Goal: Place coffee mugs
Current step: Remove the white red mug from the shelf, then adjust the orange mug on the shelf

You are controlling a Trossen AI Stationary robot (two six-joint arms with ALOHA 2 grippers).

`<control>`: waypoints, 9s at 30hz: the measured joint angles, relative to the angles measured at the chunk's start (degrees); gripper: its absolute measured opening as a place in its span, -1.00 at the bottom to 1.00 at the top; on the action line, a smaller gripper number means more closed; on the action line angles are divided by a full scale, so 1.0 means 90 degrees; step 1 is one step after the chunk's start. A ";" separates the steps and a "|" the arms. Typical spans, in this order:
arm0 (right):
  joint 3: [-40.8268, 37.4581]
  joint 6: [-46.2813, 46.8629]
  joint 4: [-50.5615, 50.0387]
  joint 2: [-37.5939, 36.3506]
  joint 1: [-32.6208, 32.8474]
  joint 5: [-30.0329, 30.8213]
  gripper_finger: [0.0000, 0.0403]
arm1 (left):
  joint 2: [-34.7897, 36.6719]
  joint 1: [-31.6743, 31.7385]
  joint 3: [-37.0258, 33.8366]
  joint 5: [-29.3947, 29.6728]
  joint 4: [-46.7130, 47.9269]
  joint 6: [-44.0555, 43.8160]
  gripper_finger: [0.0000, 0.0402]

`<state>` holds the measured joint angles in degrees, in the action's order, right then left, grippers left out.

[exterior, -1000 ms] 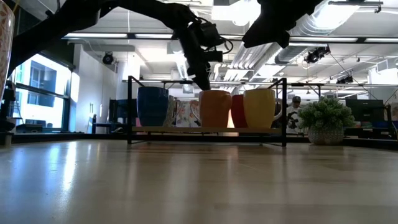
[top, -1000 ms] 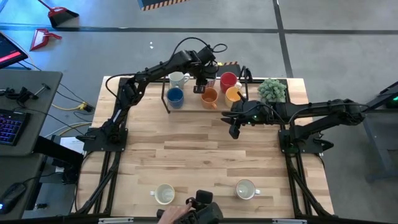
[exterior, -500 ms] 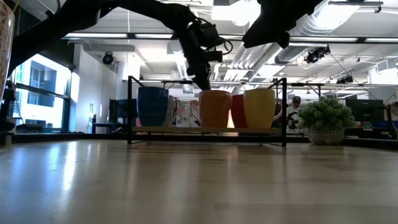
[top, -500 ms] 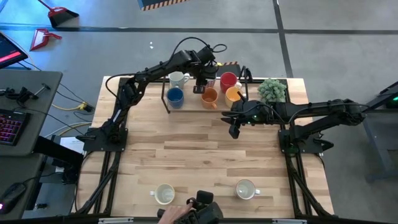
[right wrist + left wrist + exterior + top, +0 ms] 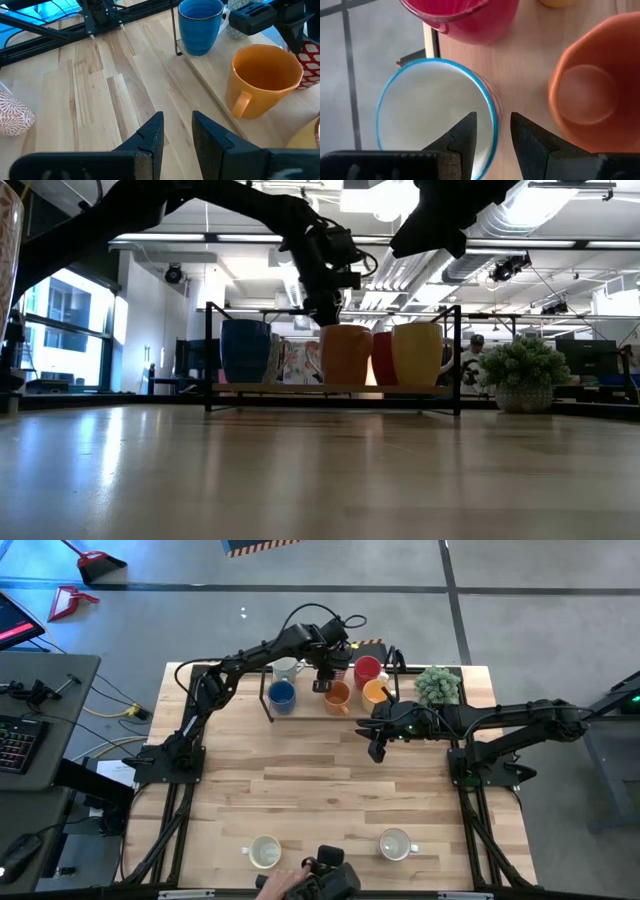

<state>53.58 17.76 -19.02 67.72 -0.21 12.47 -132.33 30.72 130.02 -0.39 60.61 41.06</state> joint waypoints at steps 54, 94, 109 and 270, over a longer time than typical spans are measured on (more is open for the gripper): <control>0.0002 -0.0027 -0.0001 0.0001 0.0245 0.0119 -0.60 | 0.0007 0.0060 0.0113 0.0267 0.0439 -0.0054 -0.99; 0.0001 -0.0243 0.0045 0.0000 0.0250 0.0372 -0.60 | 0.0255 -0.0145 0.0221 0.0384 0.0976 -0.0101 -1.00; 0.0002 -0.0268 0.0043 0.0000 0.0250 0.0350 -0.60 | 0.0662 -0.0257 0.0530 0.0817 0.1019 0.0083 -1.00; 0.7803 -0.3194 -0.5316 0.6093 -0.3043 -0.1369 -0.34 | 0.7387 -0.3532 -0.7179 0.0670 -0.0842 -0.3172 -0.40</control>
<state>123.81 -10.98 -66.86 122.56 -27.59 0.15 -65.84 -1.07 65.41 5.64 53.04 12.51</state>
